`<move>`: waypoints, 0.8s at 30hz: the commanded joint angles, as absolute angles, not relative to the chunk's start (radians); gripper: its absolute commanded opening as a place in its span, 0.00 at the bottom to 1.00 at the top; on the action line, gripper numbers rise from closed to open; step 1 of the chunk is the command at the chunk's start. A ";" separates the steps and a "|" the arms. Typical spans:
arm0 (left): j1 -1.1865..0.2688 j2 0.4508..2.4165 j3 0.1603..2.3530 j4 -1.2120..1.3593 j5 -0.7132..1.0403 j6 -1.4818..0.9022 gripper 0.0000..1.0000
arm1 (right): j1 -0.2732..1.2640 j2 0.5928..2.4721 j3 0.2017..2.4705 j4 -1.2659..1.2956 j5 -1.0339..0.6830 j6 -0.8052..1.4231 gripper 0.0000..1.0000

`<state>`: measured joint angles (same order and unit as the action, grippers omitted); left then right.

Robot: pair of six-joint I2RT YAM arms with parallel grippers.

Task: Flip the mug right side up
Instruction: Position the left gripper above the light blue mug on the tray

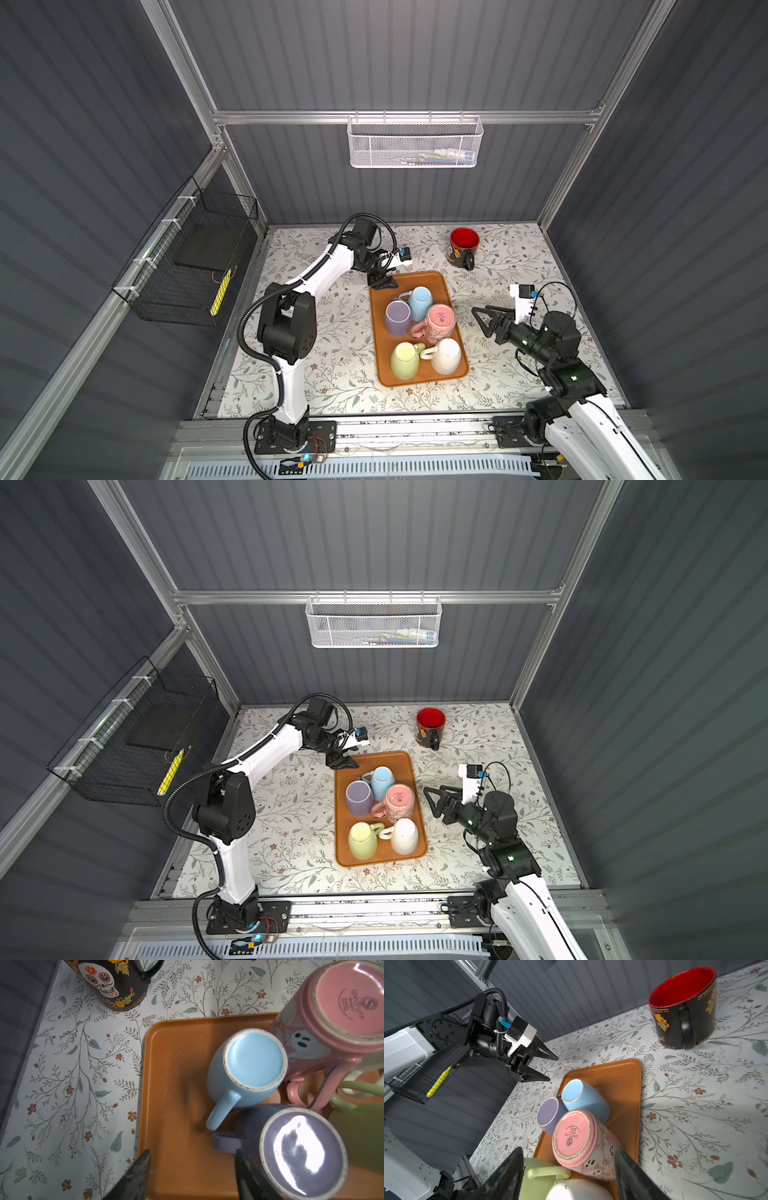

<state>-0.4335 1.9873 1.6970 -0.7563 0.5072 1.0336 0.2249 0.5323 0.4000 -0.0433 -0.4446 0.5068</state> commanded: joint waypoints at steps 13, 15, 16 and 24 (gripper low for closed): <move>-0.509 2.077 1.719 -0.780 0.503 1.176 0.71 | 0.222 0.528 0.383 -0.005 -0.417 0.512 0.69; -0.516 2.088 1.739 -0.797 0.501 1.181 0.71 | 0.222 0.525 0.383 -0.006 -0.419 0.513 0.69; -0.521 2.095 1.747 -0.808 0.497 1.187 0.71 | 0.222 0.523 0.382 -0.006 -0.420 0.514 0.68; -0.543 2.114 1.750 -0.829 0.479 1.197 0.69 | 0.222 0.497 0.381 -0.018 -0.408 0.509 0.69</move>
<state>-0.5362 2.0937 1.7275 -0.7792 0.4824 1.1759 0.2249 0.5072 0.3923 -0.0231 -0.4179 0.5129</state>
